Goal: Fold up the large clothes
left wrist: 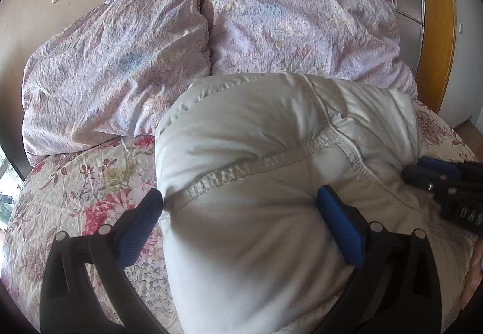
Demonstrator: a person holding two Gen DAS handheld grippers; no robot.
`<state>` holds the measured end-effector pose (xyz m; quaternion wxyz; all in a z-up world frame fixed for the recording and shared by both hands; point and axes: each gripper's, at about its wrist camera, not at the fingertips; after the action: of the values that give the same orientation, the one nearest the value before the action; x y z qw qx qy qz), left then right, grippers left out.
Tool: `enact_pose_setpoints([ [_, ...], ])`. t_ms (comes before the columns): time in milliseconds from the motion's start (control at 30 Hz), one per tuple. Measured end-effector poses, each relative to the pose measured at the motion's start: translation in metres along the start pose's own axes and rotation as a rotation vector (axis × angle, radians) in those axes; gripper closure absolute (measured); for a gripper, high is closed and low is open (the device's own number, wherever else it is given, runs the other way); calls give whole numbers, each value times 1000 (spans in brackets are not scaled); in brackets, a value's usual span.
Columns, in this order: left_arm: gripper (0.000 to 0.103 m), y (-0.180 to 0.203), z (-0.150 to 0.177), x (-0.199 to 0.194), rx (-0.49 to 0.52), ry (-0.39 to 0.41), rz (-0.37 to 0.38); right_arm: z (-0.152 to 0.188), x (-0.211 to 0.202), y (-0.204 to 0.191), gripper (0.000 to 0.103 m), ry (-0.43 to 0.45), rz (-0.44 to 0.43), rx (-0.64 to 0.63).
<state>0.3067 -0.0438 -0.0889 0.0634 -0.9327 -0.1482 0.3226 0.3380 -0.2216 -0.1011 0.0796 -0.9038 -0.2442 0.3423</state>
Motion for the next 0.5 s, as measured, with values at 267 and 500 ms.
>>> enact_pose_setpoints([
  [267,2,-1,0,4,-24,-7,24,-21,40,27,52,-45,74,86],
  [500,2,7,1,8,-18,3,7,-7,53,37,50,-15,49,75],
])
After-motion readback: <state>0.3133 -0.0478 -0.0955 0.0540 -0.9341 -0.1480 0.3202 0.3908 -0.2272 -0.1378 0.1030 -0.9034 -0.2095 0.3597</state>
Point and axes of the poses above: each gripper's, at about its wrist camera, not at the fingertips, and x roughly the way its jaws point, y to its right, z to its underside, and after that the axes turned 9 degrees about -z, right-handed
